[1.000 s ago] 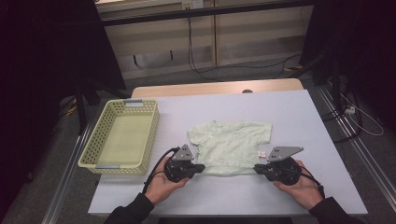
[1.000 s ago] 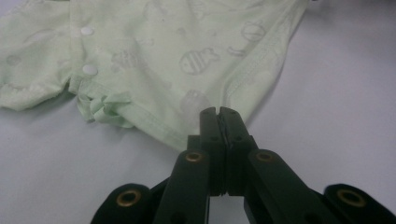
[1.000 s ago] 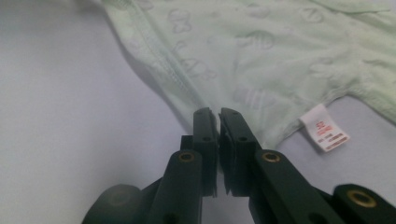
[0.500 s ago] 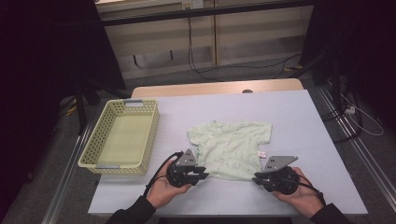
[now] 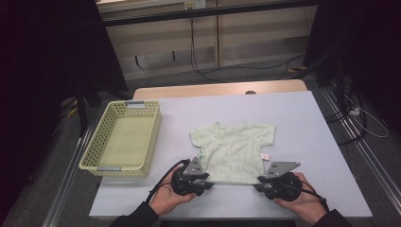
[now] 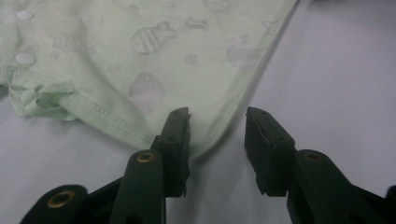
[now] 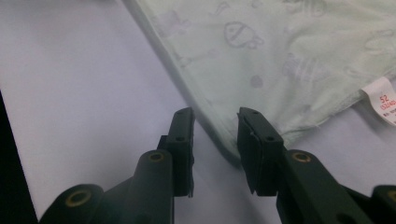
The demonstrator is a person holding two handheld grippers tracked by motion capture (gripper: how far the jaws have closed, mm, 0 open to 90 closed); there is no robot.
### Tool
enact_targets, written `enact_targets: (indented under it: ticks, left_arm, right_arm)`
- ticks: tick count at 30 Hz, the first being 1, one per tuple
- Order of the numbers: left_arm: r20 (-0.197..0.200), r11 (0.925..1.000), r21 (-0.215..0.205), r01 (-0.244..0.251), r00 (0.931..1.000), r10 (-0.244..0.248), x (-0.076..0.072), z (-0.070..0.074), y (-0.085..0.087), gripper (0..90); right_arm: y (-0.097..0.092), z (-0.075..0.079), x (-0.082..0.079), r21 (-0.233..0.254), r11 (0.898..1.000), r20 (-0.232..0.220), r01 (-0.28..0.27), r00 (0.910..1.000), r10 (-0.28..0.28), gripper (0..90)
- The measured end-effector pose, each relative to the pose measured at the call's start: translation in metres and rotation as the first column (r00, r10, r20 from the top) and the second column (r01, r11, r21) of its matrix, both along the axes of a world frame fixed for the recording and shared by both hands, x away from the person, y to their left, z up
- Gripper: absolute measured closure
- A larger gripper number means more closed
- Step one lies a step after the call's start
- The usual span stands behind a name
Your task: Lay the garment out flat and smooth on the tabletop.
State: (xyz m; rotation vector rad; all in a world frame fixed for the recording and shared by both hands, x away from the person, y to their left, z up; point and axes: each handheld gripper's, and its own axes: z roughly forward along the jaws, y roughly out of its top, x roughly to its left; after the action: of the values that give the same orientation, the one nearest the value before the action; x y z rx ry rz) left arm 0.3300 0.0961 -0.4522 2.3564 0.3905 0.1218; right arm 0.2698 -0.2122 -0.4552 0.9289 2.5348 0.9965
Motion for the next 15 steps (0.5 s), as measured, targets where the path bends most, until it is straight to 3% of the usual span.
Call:
enact_targets:
  ticks: [5,11,14,15]
  left_arm:
    - [-0.001,0.9999,-0.013,0.011,0.9999,-0.011,-0.006,-0.001,0.000,59.7]
    - [-0.004,0.9995,-0.002,0.032,0.9995,-0.032,-0.015,0.000,0.001,55.2]
    - [-0.018,0.9985,0.015,0.052,0.9985,-0.052,-0.019,0.002,0.002,57.3]
    - [0.009,0.9983,-0.006,0.058,0.9983,-0.058,-0.021,0.003,0.001,56.9]
  right_arm:
    - [0.003,0.000,-0.001,0.001,1.000,-0.001,-0.001,1.0000,0.001,65.7]
    - [0.008,0.000,-0.003,0.014,1.000,-0.012,-0.014,0.9998,0.014,63.3]
    - [0.009,0.000,-0.002,0.020,1.000,-0.015,-0.001,0.9999,0.001,62.7]
    - [0.009,0.001,-0.002,0.020,1.000,-0.007,0.012,0.9999,-0.012,61.4]
